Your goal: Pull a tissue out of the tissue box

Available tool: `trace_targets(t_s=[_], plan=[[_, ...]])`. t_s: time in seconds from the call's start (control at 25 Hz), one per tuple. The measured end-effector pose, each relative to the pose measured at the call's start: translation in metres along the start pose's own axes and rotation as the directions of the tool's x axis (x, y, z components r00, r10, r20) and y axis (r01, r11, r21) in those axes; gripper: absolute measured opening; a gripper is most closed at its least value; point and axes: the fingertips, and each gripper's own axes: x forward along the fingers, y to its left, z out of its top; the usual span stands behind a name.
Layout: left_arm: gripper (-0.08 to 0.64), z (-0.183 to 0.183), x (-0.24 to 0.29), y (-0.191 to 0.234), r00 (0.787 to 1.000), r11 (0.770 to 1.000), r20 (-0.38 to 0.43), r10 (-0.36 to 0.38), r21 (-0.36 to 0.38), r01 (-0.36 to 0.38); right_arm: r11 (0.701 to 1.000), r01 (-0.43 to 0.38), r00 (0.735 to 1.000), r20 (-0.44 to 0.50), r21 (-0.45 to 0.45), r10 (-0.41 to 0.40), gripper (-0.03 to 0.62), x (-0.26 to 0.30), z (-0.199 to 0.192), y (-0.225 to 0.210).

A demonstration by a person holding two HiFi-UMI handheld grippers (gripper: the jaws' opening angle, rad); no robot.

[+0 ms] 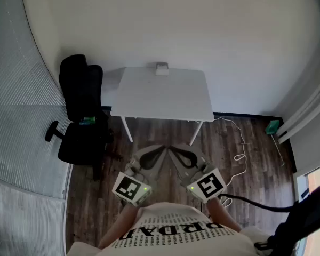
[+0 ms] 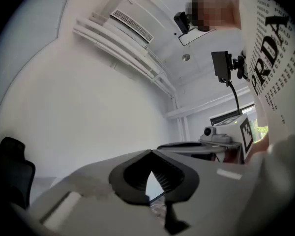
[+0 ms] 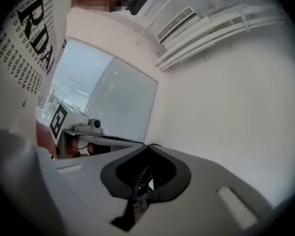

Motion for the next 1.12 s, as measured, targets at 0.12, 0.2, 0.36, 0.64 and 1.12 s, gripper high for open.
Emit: trace_targets(t_s=[0.12, 0.2, 0.36, 0.64, 1.12], plan=[[-0.005, 0.001, 0.001, 0.002, 1.000, 1.000, -0.002, 0.004, 0.002, -0.004, 1.000, -0.003, 1.000, -0.009, 0.001, 0.003, 0.008, 0.002, -0.001, -0.001], [-0.005, 0.002, -0.001, 0.004, 1.000, 1.000, 0.001, 0.006, 0.005, -0.006, 1.000, -0.005, 1.000, -0.013, -0.002, 0.005, 0.008, 0.003, -0.001, 0.000], [-0.005, 0.001, -0.007, 0.005, 1.000, 1.000, 0.005, 0.005, 0.006, -0.005, 1.000, -0.009, 1.000, 0.003, -0.009, 0.009, 0.008, 0.007, 0.001, 0.007], [-0.005, -0.001, -0.012, 0.006, 1.000, 1.000, -0.003, 0.001, 0.014, -0.001, 1.000, -0.003, 1.000, 0.006, -0.004, 0.003, 0.008, 0.008, 0.002, 0.012], [-0.008, -0.004, -0.033, 0.008, 1.000, 1.000, -0.009, -0.006, -0.017, 0.006, 1.000, 0.012, 1.000, -0.002, -0.018, -0.012, 0.008, 0.013, 0.001, 0.032]])
